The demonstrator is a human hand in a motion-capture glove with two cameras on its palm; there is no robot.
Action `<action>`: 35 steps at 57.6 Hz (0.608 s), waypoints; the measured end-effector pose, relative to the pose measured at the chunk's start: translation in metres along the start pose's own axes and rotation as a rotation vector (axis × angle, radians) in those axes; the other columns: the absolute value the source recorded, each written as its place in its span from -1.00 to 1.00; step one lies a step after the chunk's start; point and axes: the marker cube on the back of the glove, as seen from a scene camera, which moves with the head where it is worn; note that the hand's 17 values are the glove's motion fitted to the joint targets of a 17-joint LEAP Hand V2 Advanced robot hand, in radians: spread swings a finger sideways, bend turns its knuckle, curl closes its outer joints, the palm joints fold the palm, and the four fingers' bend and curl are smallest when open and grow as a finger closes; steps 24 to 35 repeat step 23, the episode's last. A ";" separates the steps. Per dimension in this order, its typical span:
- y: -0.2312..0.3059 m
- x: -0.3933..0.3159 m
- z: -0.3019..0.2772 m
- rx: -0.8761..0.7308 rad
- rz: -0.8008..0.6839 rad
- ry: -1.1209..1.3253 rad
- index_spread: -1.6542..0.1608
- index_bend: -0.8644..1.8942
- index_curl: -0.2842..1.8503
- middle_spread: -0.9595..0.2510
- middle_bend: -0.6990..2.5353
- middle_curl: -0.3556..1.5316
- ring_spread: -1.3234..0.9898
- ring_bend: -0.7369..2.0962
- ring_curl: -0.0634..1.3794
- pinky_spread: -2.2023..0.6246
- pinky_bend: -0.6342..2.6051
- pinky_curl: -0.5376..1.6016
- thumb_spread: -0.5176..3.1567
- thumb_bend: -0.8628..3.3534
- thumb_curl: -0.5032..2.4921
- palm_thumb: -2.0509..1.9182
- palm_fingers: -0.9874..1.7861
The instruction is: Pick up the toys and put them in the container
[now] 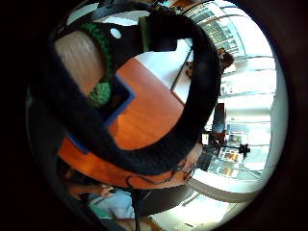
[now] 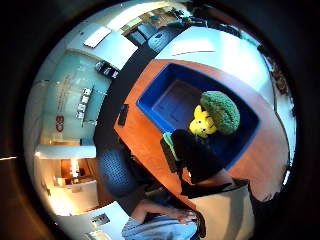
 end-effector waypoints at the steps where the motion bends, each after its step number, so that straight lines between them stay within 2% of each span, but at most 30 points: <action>1: 0.003 0.004 -0.002 0.004 -0.007 0.005 0.48 -0.25 -0.45 0.57 -0.49 -0.31 0.14 -0.36 -0.55 0.60 0.07 -0.15 0.01 -0.60 -0.47 0.04 -0.39; 22: 0.049 0.037 -0.023 0.040 -0.037 0.015 0.47 -0.24 -0.43 0.58 -0.48 -0.36 0.14 -0.34 -0.54 0.62 0.01 -0.19 0.02 -0.60 -0.48 0.02 -0.35; 35: 0.050 0.038 -0.024 0.039 -0.041 0.015 0.47 -0.25 -0.43 0.57 -0.48 -0.36 0.14 -0.34 -0.54 0.62 0.01 -0.19 0.02 -0.60 -0.48 0.02 -0.35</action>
